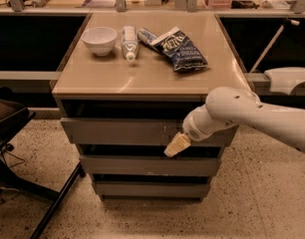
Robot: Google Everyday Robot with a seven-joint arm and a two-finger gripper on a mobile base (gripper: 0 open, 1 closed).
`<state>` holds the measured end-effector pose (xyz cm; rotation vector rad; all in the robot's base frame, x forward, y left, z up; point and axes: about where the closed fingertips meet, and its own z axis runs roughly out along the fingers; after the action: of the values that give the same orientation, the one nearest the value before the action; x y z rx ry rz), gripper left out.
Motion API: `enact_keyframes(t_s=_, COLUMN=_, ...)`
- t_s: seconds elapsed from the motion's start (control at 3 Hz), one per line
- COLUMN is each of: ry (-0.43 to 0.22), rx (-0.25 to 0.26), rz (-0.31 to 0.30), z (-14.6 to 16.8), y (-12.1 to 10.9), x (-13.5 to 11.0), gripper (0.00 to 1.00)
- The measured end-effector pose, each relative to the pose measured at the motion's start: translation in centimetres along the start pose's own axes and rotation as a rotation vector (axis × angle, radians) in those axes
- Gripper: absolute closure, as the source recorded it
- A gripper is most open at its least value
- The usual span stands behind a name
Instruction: Open top drawer
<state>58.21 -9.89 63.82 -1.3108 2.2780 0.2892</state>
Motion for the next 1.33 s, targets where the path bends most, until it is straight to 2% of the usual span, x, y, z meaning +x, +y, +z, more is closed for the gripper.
enact_keyframes(t_s=1.0, ry=0.000, rx=0.000, rz=0.000, z=-0.8, y=-0.1, x=-0.4, gripper=0.89)
enact_keyframes(t_s=1.33, ry=0.000, rx=0.000, rz=0.000, z=-1.3, y=-0.1, x=-0.7, gripper=1.00)
